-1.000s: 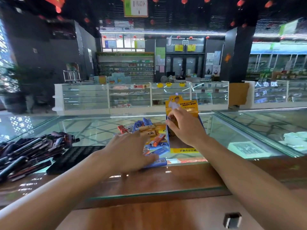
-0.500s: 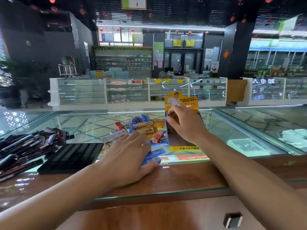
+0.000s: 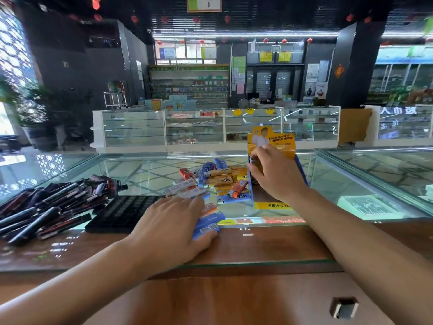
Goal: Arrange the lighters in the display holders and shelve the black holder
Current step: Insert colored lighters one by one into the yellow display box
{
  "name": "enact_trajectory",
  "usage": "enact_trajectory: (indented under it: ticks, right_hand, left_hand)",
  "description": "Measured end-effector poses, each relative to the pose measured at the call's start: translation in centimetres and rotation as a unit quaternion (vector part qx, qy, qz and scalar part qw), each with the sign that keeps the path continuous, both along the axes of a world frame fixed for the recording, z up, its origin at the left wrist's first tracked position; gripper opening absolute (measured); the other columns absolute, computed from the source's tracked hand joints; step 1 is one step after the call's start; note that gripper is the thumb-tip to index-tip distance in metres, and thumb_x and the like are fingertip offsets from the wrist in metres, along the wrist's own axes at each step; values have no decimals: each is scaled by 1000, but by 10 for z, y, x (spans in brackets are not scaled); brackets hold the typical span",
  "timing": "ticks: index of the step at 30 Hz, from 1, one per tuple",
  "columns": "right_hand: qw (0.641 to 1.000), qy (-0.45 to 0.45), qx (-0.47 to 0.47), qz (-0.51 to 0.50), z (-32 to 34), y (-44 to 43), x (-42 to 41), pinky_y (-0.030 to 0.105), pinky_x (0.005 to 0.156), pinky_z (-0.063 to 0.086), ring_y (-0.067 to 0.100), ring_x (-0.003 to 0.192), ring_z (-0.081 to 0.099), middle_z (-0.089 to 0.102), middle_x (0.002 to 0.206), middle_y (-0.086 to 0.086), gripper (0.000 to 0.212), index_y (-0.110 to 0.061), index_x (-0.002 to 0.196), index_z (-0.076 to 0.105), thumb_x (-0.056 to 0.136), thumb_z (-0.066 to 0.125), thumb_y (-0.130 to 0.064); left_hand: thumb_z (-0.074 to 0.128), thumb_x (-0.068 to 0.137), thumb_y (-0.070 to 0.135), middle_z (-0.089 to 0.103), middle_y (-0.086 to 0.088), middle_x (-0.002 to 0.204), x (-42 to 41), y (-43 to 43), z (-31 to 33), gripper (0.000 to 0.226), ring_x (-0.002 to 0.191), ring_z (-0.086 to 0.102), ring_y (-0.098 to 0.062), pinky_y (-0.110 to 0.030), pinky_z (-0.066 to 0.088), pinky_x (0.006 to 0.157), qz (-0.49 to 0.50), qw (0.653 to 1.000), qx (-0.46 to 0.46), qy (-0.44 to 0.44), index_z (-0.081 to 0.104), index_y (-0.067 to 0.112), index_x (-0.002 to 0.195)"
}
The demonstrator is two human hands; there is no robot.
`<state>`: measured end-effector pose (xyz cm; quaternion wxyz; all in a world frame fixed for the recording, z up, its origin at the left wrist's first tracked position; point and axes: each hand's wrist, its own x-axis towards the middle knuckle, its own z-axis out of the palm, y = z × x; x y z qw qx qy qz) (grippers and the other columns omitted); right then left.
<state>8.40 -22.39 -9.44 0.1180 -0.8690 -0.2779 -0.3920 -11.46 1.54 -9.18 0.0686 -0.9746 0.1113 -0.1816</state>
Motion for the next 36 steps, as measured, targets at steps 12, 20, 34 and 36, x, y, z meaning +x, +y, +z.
enact_trajectory:
  ticks: [12, 20, 34, 36]
  right_hand:
    - [999, -11, -25, -24, 3, 6, -6, 36, 63, 55, 20, 91, 57, 59, 105, 2, 31, -18, 117, 57, 104, 53, -46]
    - [1000, 9, -20, -18, 4, 4, -9, 33, 56, 55, 18, 94, 58, 59, 111, 1, 31, -19, 122, 56, 104, 54, -45]
    - [1000, 10, 4, -4, 5, 3, -9, 33, 57, 53, 19, 96, 59, 59, 115, 1, 25, -19, 120, 58, 104, 58, -39]
    - [1000, -8, 23, -5, 6, 2, -8, 30, 58, 48, 19, 96, 60, 61, 117, 1, 19, -18, 115, 61, 104, 59, -33]
  left_hand:
    - [48, 86, 80, 48, 10, 94, 33, 6, 19, 49, 89, 52, -16, -39, 47, 81, -15, 989, -22, 148, 48, 31, 89]
    - [47, 97, 60, 48, -2, 125, 55, 6, 15, 64, 115, 44, -17, -34, 39, 98, -61, 985, 25, 160, 34, 20, 145]
    - [63, 102, 24, 58, 8, 88, 92, 1, 19, 41, 64, 54, -6, -17, 39, 55, -98, 955, -221, 169, 43, 23, 137]
    - [64, 102, 21, 62, 3, 83, 106, -4, 25, 30, 55, 55, 1, -15, 40, 50, -116, 924, -325, 163, 51, 17, 128]
